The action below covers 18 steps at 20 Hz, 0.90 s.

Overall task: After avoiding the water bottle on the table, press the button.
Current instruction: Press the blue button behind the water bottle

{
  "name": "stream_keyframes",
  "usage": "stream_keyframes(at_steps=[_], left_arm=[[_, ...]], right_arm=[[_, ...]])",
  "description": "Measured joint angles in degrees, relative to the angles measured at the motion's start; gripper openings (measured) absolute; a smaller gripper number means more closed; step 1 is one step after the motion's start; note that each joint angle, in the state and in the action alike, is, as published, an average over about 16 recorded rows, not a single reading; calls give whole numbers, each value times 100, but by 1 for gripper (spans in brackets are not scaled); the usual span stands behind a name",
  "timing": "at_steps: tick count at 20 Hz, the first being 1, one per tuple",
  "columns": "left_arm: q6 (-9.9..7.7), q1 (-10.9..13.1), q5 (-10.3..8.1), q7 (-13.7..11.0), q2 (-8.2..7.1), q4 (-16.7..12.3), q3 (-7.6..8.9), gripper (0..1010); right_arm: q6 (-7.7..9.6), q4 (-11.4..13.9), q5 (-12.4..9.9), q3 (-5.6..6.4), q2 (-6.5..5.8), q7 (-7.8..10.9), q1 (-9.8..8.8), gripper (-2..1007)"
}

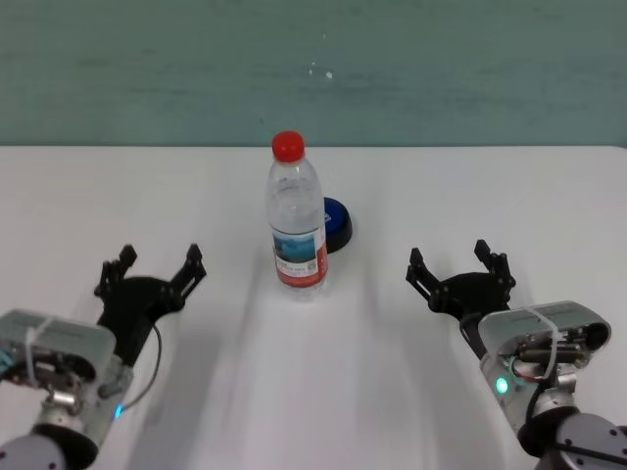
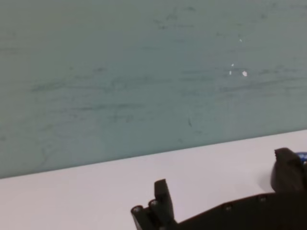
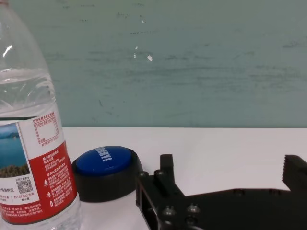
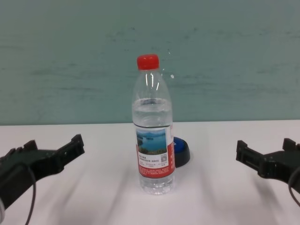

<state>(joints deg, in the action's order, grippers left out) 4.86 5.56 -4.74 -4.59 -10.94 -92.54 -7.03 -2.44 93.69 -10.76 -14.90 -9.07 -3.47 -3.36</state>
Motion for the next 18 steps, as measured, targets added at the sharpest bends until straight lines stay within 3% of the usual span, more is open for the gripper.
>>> stream_keyframes(at_steps=[10, 18], left_arm=[[162, 584, 149, -266, -28, -525, 99, 1010], [346, 817, 225, -524, -97, -724, 34, 1010]], right_arm=[[0, 0, 0, 0, 0, 0, 0, 1004], [0, 0, 0, 0, 0, 0, 0, 1004]])
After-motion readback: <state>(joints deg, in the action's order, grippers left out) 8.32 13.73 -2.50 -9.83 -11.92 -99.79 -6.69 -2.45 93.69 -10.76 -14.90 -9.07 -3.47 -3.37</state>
